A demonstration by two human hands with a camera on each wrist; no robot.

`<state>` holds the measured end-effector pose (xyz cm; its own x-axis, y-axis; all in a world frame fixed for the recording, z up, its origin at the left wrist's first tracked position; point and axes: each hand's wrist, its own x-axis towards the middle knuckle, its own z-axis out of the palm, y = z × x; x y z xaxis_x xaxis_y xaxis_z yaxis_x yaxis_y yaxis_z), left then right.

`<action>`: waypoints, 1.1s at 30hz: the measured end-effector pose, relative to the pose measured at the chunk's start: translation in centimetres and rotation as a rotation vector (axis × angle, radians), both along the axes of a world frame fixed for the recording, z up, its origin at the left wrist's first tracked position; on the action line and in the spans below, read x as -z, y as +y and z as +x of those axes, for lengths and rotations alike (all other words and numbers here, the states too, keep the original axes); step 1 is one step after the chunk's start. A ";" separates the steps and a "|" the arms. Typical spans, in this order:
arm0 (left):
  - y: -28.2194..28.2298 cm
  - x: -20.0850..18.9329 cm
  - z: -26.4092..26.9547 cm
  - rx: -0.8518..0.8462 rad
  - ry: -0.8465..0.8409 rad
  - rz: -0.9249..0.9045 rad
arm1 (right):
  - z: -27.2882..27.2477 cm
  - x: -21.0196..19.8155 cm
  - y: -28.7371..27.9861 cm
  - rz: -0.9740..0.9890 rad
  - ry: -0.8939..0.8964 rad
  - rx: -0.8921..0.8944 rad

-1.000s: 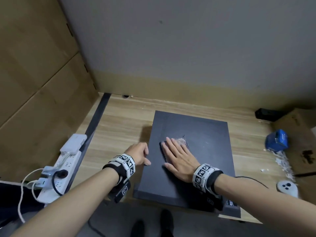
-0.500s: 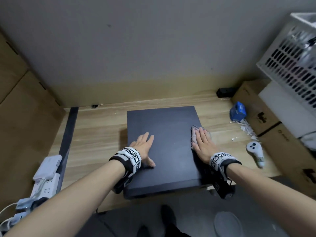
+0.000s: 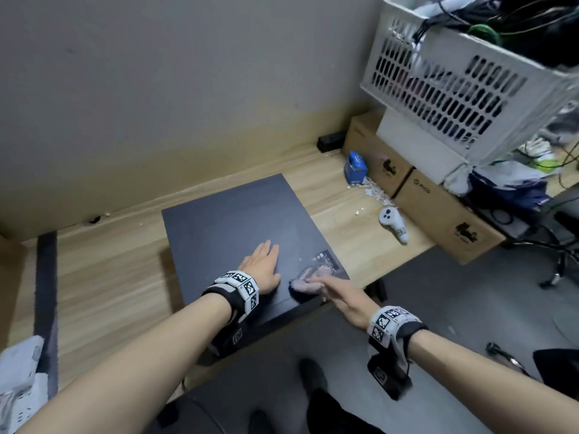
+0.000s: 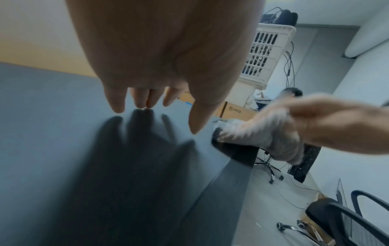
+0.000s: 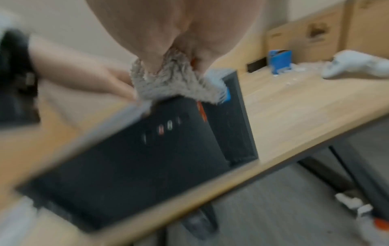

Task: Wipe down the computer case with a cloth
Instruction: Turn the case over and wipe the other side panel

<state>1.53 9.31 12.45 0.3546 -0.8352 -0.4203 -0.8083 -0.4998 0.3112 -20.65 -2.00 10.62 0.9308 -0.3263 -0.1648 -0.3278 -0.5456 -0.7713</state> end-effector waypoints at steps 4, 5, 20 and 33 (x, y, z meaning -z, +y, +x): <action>-2.9 -0.9 -0.3 0.020 0.007 -0.025 | 1.0 -2.1 -5.6 0.217 -0.105 0.419; -3.9 -1.0 -0.3 0.019 0.010 -0.030 | 1.2 -2.6 -7.3 0.304 -0.131 0.529; -16.9 1.4 0.5 -0.290 -0.048 0.059 | 3.4 8.5 -19.1 0.844 0.033 0.607; -17.0 3.2 1.4 -0.302 -0.051 0.009 | 3.2 11.0 -13.4 0.996 0.174 0.284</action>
<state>2.96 -7.70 9.24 0.6073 -0.6851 -0.4022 -0.6371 -0.7224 0.2686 -17.41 -15.40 -0.40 0.7791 -0.1727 -0.6026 -0.4933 0.4241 -0.7594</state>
